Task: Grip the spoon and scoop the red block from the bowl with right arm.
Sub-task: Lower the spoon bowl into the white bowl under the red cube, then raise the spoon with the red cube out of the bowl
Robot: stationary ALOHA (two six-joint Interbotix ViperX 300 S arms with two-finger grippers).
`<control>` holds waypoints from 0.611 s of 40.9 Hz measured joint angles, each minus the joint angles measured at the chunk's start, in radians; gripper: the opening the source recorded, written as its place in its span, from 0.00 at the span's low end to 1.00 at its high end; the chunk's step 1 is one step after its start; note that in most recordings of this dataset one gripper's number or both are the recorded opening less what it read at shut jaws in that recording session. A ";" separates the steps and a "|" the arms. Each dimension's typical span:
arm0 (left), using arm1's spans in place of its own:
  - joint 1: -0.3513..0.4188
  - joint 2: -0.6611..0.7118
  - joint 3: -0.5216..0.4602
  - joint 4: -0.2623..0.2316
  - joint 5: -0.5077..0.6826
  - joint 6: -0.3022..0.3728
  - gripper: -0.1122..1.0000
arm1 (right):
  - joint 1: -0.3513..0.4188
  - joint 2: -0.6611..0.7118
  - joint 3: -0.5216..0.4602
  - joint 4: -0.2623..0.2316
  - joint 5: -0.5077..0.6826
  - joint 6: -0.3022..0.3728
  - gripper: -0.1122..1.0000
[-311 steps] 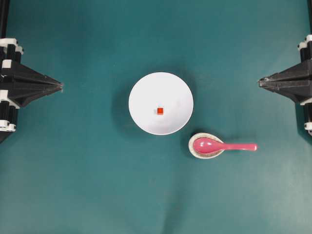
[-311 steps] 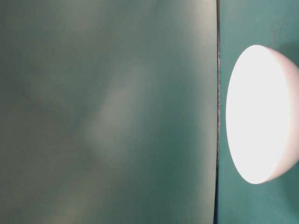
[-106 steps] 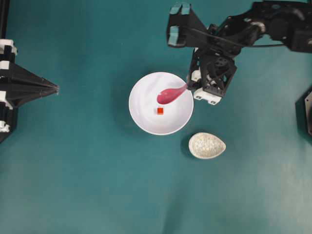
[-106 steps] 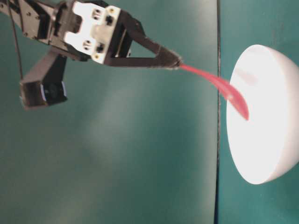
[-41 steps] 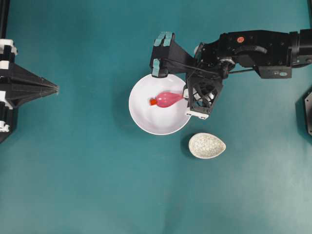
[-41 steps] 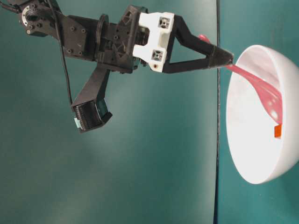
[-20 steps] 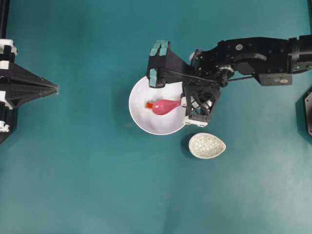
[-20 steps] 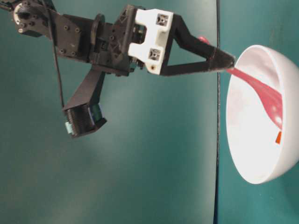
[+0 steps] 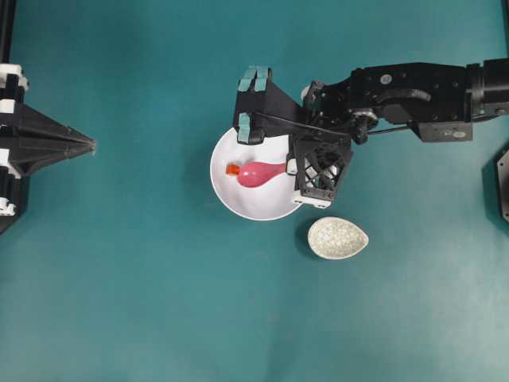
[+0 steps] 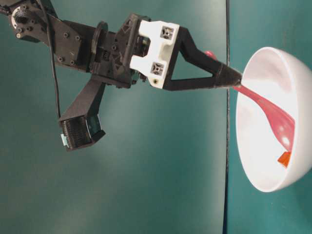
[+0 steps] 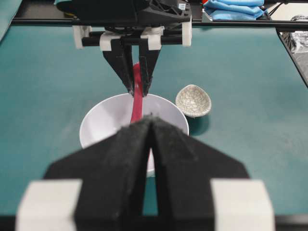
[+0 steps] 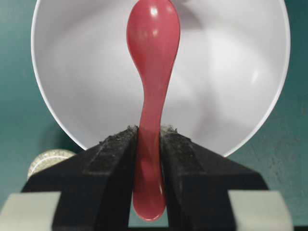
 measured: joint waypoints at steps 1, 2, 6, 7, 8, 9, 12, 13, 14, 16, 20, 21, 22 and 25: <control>0.000 0.000 0.000 -0.002 0.000 0.000 0.10 | 0.000 -0.002 0.000 0.000 -0.002 0.000 0.30; 0.000 0.000 0.000 0.000 0.000 0.000 0.10 | 0.000 -0.002 0.000 0.000 -0.005 0.000 0.30; 0.000 0.000 0.000 0.000 0.000 0.000 0.10 | 0.000 0.000 0.000 0.000 -0.014 0.000 0.30; 0.000 0.000 0.000 0.000 0.000 0.000 0.10 | 0.000 -0.002 0.000 0.000 -0.018 0.000 0.30; 0.000 0.000 0.000 -0.002 0.000 0.000 0.10 | 0.000 0.000 0.000 0.000 -0.021 0.000 0.30; 0.000 0.000 0.000 0.000 0.002 0.000 0.10 | 0.000 0.000 0.000 0.000 -0.023 0.000 0.30; 0.000 0.000 0.000 -0.002 0.000 0.000 0.10 | -0.002 0.000 0.000 0.000 -0.028 0.000 0.30; 0.000 0.000 0.000 0.000 0.002 0.000 0.10 | -0.002 0.000 0.000 0.000 -0.029 0.000 0.30; 0.000 0.000 0.000 -0.002 0.002 0.000 0.10 | -0.003 -0.002 0.000 0.000 -0.031 0.000 0.30; 0.000 0.000 0.000 -0.002 0.002 0.000 0.10 | -0.003 -0.002 0.000 -0.002 -0.037 0.000 0.30; 0.000 0.000 0.000 0.000 0.000 0.000 0.10 | -0.006 0.000 0.000 0.000 -0.052 0.000 0.30; 0.000 0.000 0.000 -0.002 0.002 0.000 0.10 | -0.006 0.000 0.000 0.000 -0.055 0.002 0.30; 0.002 0.000 0.002 0.000 0.002 0.000 0.10 | -0.008 0.000 0.000 0.000 -0.057 0.002 0.30; 0.000 0.000 0.000 0.000 0.002 0.000 0.10 | -0.008 0.000 0.000 0.002 -0.061 0.003 0.30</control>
